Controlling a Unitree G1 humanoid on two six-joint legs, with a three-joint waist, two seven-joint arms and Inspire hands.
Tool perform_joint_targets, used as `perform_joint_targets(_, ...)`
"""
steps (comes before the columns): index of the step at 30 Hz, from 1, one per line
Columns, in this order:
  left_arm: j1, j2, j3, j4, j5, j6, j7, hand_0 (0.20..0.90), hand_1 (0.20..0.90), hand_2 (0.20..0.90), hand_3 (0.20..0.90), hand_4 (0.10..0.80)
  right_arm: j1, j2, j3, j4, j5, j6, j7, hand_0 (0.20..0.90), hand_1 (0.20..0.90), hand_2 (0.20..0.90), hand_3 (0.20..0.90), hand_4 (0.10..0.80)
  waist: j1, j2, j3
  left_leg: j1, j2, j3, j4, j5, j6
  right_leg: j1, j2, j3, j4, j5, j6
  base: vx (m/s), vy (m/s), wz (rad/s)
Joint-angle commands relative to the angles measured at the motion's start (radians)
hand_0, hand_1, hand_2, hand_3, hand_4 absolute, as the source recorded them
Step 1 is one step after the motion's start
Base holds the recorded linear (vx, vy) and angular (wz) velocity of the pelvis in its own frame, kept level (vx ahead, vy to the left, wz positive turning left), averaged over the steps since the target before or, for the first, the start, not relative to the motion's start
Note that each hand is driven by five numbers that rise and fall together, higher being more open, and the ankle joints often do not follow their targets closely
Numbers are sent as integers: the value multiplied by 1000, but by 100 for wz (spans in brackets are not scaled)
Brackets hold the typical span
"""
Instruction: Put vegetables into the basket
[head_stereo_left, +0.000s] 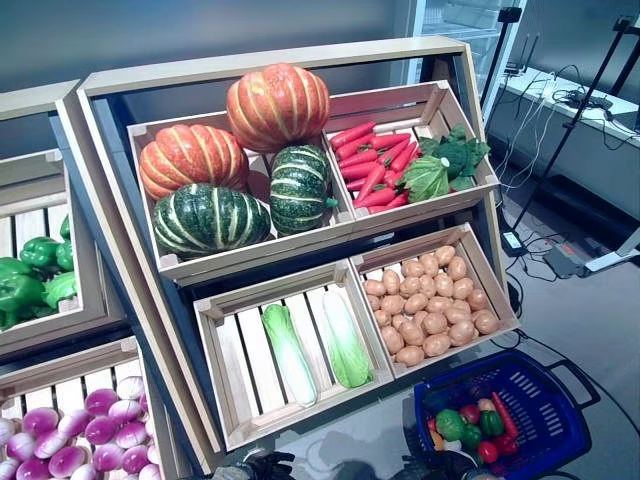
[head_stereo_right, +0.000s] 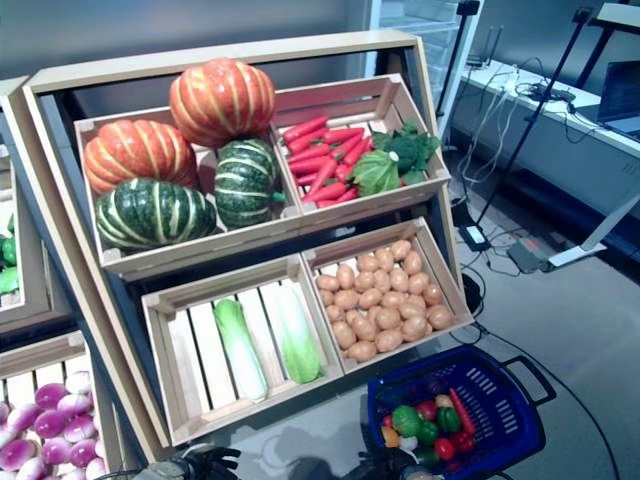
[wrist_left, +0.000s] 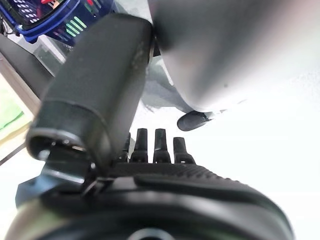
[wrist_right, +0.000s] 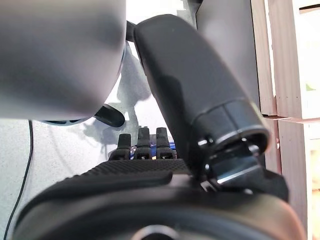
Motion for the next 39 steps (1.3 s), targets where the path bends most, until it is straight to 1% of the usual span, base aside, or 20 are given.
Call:
perform_joint_targets(1, -83, 12, 25, 56, -13, -22, -4, 900, 900, 900, 900, 800, -70, 17, 5, 26, 21, -42, -14, 900, 900, 900, 900, 800, 2, -61, 30, -21, -4, -14, 1, -5, 1, 58, -73, 3, 6, -21, 54, 0, 0, 0)
perform_joint_targets(11, -88, 16, 10, 47, 5, -33, 0, 900, 900, 900, 900, 800, -70, 14, 11, 23, 18, -37, -14, 900, 900, 900, 900, 800, -1, -59, 31, -17, -4, -13, 1, -7, 1, 61, -71, 5, 6, -23, 55, 0, 0, 0)
perform_joint_targets(13, -91, 16, 2, 44, 31, -59, -11, 900, 900, 900, 900, 800, -70, 13, 13, 22, 19, -37, -13, 900, 900, 900, 900, 800, -3, -59, 32, -16, -5, -13, 1, -8, 1, 62, -69, 6, 6, -24, 54, 0, 0, 0)
perform_joint_targets(15, -96, 20, -12, 28, 26, -80, -40, 900, 900, 900, 900, 800, -70, 11, 16, 16, 18, -33, -11, 900, 900, 900, 900, 800, -6, -59, 34, -15, -5, -13, 1, -7, 0, 61, -69, 8, 6, -23, 55, 0, 0, 0)
perform_joint_targets(19, -109, 19, -27, -16, -17, -85, -95, 900, 900, 900, 900, 800, -73, 11, 18, 18, 17, -37, -9, 900, 900, 900, 900, 800, -6, -56, 36, -15, -5, -10, 1, -7, 0, 61, -70, 9, 6, -21, 56, 0, 0, 0)
perform_joint_targets(21, -114, 19, -35, -37, -10, -88, -114, 900, 900, 900, 900, 800, -75, 11, 17, 15, 13, -30, -9, 900, 900, 900, 900, 800, -8, -55, 36, -14, -5, -7, 1, -8, 0, 61, -71, 10, 6, -21, 57, 0, 0, 0)
perform_joint_targets(23, -117, 26, -46, -64, -10, -124, -128, 900, 900, 900, 900, 800, -75, 10, 20, 7, 11, -22, -10, 900, 900, 900, 900, 800, -12, -54, 35, -16, -3, -6, 1, -5, -4, 59, -71, 13, 6, -20, 59, 0, 0, 0)
perform_joint_targets(25, -120, 34, -49, -122, -7, -157, -153, 900, 900, 900, 900, 800, -73, 7, 27, -5, 14, -17, -12, 900, 900, 900, 900, 800, -13, -54, 37, -16, -6, -6, 1, -7, -4, 58, -72, 15, 6, -20, 60, 0, 0, 0)
perform_joint_targets(26, -123, 47, -65, -169, -17, -187, -189, 900, 900, 900, 900, 800, -71, 4, 30, -9, 15, -14, -14, 900, 900, 900, 900, 800, -14, -52, 38, -16, -6, -4, 1, -8, -4, 57, -72, 16, 6, -20, 61, 0, 0, 0)
perform_joint_targets(28, -128, 64, -82, -269, -39, -192, -214, 900, 900, 900, 900, 800, -72, -2, 34, -17, 18, -12, -14, 900, 900, 900, 900, 800, -12, -49, 41, -17, -5, -4, 1, -7, -5, 55, -73, 15, 6, -17, 62, -15, 7, 0)
perform_joint_targets(29, -133, 87, -96, -338, -65, -196, -245, 900, 900, 900, 900, 800, -70, -7, 37, -28, 20, -8, -16, 900, 900, 900, 900, 800, -11, -47, 42, -18, -7, -4, 1, -9, -4, 54, -74, 16, 6, -17, 64, 0, 0, 0)
perform_joint_targets(30, -133, 87, -96, -338, -65, -196, -246, 900, 900, 900, 900, 800, -70, -7, 37, -28, 20, -8, -16, 900, 900, 900, 900, 800, -11, -48, 42, -18, -7, -4, 1, -9, -4, 54, -74, 16, 6, -17, 64, 0, 0, 0)
perform_joint_targets(31, -143, 118, -116, -446, -79, -182, -266, 900, 900, 900, 900, 800, -68, -12, 35, -35, 18, -5, -14, 900, 900, 900, 900, 800, -9, -44, 43, -18, -6, -3, 1, -9, -4, 54, -75, 15, 6, -16, 65, 0, 0, 0)
perform_joint_targets(33, -153, 161, -133, -565, -121, -160, -288, 900, 900, 900, 900, 800, -67, -17, 36, -45, 24, 0, -14, 900, 900, 900, 900, 800, -6, -41, 43, -19, -6, -5, 1, -8, -3, 54, -76, 15, 6, -16, 66, 0, 0, 0)
perform_joint_targets(34, -157, 176, -134, -600, -133, -162, -301, 900, 900, 900, 900, 800, -66, -19, 36, -47, 25, 2, -14, 900, 900, 900, 900, 800, -4, -40, 42, -19, -6, -5, 1, -9, -3, 55, -76, 15, 7, -17, 66, 0, 0, 0)
perform_joint_targets(37, -175, 215, -130, -730, -152, -112, -337, 900, 900, 900, 900, 800, -61, -22, 34, -58, 26, 8, -16, 900, 900, 900, 900, 800, -1, -37, 39, -21, -5, -7, 1, -9, -3, 54, -76, 14, 6, -17, 68, 0, 0, 0)
perform_joint_targets(39, -196, 250, -120, -861, -177, -81, -389, 900, 900, 900, 900, 800, -56, -24, 29, -57, 29, 6, -18, 900, 900, 900, 900, 800, 2, -34, 36, -24, -4, -9, 1, -9, -3, 53, -77, 14, 6, -18, 69, 0, 0, 0)
